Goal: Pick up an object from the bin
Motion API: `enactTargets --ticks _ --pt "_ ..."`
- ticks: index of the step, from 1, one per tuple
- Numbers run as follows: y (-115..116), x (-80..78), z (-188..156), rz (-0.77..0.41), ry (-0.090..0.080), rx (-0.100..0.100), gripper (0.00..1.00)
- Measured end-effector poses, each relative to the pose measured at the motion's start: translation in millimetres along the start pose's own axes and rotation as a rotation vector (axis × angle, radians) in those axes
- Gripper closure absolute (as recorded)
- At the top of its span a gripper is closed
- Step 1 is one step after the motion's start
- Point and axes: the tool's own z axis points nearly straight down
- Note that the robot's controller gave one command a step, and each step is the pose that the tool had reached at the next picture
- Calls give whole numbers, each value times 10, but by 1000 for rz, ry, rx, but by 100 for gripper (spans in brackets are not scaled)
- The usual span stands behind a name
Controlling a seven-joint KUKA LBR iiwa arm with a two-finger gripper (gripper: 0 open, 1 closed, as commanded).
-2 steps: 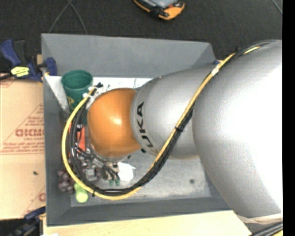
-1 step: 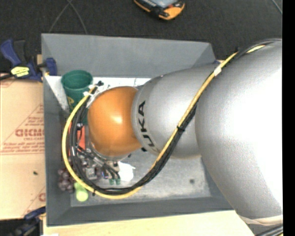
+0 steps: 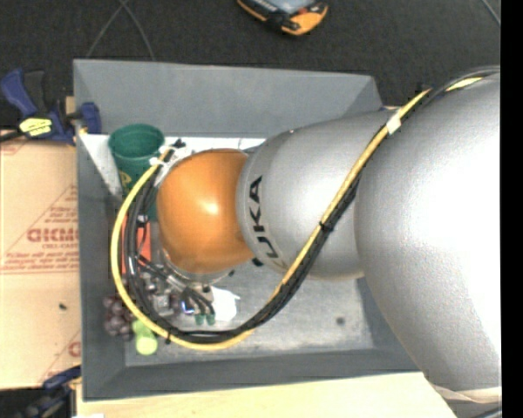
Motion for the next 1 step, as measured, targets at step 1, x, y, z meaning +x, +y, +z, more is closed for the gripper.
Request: enactTargets --ticks 1 --pt "2 -8 -87 1 -3 -1 100"
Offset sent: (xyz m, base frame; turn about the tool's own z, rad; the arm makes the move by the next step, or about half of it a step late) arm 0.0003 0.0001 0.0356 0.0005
